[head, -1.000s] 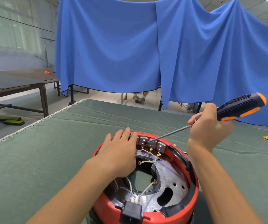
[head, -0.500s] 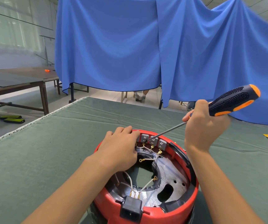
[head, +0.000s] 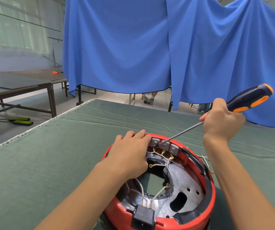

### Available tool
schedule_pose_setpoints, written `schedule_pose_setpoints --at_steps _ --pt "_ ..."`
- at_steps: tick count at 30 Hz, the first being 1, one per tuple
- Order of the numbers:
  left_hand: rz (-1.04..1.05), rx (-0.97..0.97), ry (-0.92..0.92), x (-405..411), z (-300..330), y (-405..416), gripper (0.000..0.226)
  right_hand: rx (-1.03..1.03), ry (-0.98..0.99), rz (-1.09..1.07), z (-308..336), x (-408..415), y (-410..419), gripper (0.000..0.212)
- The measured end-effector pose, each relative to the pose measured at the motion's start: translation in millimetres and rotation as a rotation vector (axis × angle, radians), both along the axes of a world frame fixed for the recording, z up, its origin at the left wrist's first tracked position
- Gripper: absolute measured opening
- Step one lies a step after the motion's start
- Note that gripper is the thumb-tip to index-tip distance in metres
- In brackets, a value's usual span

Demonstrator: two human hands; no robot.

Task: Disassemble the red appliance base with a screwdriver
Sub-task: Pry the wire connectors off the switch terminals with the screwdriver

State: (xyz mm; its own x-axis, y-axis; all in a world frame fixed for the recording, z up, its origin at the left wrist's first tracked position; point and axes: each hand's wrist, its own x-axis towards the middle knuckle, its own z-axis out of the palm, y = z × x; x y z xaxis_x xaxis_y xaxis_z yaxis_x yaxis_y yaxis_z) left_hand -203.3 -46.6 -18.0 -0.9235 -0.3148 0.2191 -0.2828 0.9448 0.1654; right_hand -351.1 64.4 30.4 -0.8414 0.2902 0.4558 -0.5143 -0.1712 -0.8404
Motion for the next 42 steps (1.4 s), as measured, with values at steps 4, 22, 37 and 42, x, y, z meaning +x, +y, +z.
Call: schedule_pose_setpoints --at_steps 4,22,37,42 --pt "0.006 -0.004 -0.003 0.3 -0.1 0.5 0.060 -0.012 -0.025 0.019 1.0 -8.0 -3.8 0.025" --pt "0.018 0.013 0.034 -1.4 -1.5 -2.1 0.061 -0.148 0.148 0.097 9.5 17.6 -3.7 0.024" --pt "0.023 0.001 0.064 -2.6 -0.8 -0.6 0.052 -0.160 0.135 0.165 0.3 16.8 -0.8 0.025" --pt "0.023 -0.012 0.076 -2.8 -1.6 -0.8 0.050 -0.127 0.065 0.132 0.1 0.9 -2.5 0.023"
